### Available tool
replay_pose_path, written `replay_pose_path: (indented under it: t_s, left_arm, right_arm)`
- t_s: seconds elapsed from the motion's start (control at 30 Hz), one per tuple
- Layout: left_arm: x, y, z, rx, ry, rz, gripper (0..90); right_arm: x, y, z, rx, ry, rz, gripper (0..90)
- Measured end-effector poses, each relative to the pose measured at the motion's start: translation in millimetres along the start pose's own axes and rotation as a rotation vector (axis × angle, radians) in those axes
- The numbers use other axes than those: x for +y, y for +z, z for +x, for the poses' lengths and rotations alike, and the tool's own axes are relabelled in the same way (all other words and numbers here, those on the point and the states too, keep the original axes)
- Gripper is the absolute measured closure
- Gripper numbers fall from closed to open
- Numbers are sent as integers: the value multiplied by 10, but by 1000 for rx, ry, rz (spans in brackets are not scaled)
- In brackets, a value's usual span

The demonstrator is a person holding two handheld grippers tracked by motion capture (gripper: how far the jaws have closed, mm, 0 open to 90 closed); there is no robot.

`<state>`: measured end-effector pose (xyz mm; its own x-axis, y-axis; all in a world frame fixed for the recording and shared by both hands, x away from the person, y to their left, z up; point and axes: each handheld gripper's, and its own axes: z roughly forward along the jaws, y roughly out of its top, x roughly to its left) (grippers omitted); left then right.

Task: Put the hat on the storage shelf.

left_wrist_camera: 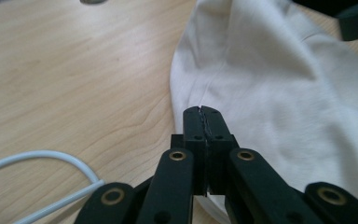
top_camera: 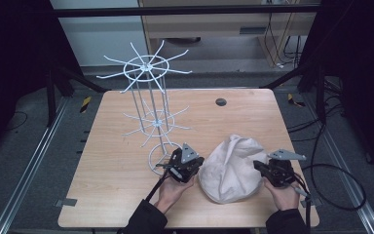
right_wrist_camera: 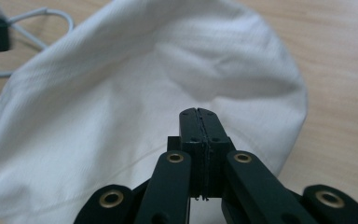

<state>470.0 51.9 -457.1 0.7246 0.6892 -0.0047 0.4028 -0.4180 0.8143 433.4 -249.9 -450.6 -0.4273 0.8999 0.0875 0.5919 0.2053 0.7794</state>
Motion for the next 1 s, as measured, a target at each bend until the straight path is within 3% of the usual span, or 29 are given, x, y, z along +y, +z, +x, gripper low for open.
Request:
replay_pose_path:
  t_s: [0.17,0.3,0.4,0.67,0.87,1.0]
  left_arm:
    - [-78,147,-29,-37,14,35,900]
    - [-166,151,-99,-74,18,44,900]
    - [-205,99,-144,-89,47,62,900]
    - [-271,85,-368,-146,56,45,900]
    - [-247,156,-546,-192,60,34,900]
    - [-214,174,-628,-198,76,28,900]
  right_arm:
    - [-143,17,45,21,-5,54,900]
    - [-177,111,-30,-14,8,103,900]
    - [-157,171,-105,-28,24,104,900]
    - [-76,374,-254,-53,11,99,900]
    - [-32,409,-357,-61,32,83,900]
    - [-10,387,-393,-66,45,54,900]
